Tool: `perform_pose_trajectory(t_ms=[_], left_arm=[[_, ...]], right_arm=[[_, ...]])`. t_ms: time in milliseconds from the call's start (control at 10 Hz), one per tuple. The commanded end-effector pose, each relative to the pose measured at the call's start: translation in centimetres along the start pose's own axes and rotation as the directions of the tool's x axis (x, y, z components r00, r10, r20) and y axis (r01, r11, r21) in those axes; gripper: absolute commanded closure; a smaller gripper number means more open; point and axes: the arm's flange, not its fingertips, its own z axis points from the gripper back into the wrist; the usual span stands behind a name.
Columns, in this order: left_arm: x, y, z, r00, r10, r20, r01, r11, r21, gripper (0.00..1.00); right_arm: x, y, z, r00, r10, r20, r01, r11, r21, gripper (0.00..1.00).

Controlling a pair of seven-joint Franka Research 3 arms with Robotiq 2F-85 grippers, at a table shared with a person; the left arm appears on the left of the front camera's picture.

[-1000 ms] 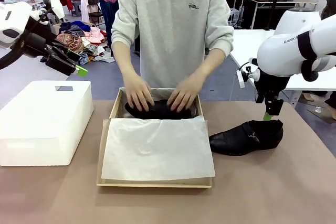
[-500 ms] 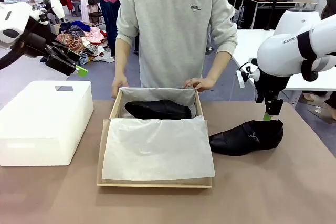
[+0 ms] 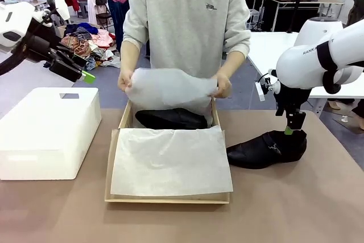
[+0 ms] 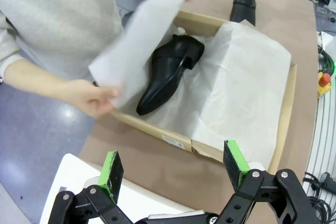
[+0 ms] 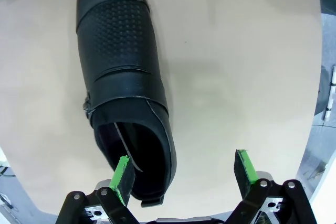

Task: Pack the shoes into the box.
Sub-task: Place the other shoe of the Shoes into the Shoes Box.

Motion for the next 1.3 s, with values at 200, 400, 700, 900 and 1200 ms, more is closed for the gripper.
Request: perform_pose_trajectory(t_ms=[200, 400, 700, 900, 1200], left_arm=[[-0.1, 0.3, 0.0, 1.0, -0.011, 0.015, 0.011, 1.0, -0.011, 0.0], [-0.1, 0.3, 0.0, 1.0, -0.011, 0.015, 0.011, 1.0, -0.011, 0.0], [-0.1, 0.3, 0.0, 1.0, -0.011, 0.015, 0.011, 1.0, -0.011, 0.0], [-0.1, 0.3, 0.0, 1.0, -0.011, 0.015, 0.011, 1.0, -0.011, 0.0], [-0.1, 0.3, 0.0, 1.0, -0.011, 0.015, 0.011, 1.0, -0.011, 0.0]], right_arm=[[-1.6, -0.4, -1.7, 0.999, 0.041, 0.012, -0.04, 0.999, -0.015, 0.0], [-1.7, -0.5, -2.6, 0.999, 0.043, 0.02, -0.043, 0.999, 0.002, 0.0], [-1.6, -0.9, -4.1, 0.999, 0.033, 0.03, -0.034, 0.999, 0.023, 0.0], [-1.7, -0.9, -4.6, 0.999, 0.033, 0.035, -0.034, 0.999, 0.03, 0.0], [-1.7, -0.8, -4.8, 0.998, 0.034, 0.043, -0.037, 0.998, 0.054, 0.18]])
